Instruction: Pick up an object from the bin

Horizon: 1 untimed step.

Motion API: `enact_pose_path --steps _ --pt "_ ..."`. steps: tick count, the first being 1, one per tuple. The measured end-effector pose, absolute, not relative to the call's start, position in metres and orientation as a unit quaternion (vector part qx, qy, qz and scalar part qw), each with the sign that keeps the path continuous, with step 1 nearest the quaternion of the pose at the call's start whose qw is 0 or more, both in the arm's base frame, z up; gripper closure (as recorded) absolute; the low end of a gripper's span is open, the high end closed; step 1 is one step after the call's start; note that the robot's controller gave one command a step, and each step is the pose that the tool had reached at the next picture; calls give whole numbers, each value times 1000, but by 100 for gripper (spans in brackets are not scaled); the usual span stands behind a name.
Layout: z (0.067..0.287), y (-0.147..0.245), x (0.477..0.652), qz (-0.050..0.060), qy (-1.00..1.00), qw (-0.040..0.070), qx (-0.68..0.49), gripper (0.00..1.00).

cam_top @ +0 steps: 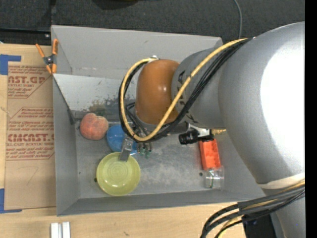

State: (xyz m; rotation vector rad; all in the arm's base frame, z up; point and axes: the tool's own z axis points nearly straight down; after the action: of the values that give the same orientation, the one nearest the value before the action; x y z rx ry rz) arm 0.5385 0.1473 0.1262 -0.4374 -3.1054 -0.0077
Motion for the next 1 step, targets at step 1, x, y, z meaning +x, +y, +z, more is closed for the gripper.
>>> enact_pose_path --steps 1 --pt "138 148 539 -3 -990 1 -139 100"
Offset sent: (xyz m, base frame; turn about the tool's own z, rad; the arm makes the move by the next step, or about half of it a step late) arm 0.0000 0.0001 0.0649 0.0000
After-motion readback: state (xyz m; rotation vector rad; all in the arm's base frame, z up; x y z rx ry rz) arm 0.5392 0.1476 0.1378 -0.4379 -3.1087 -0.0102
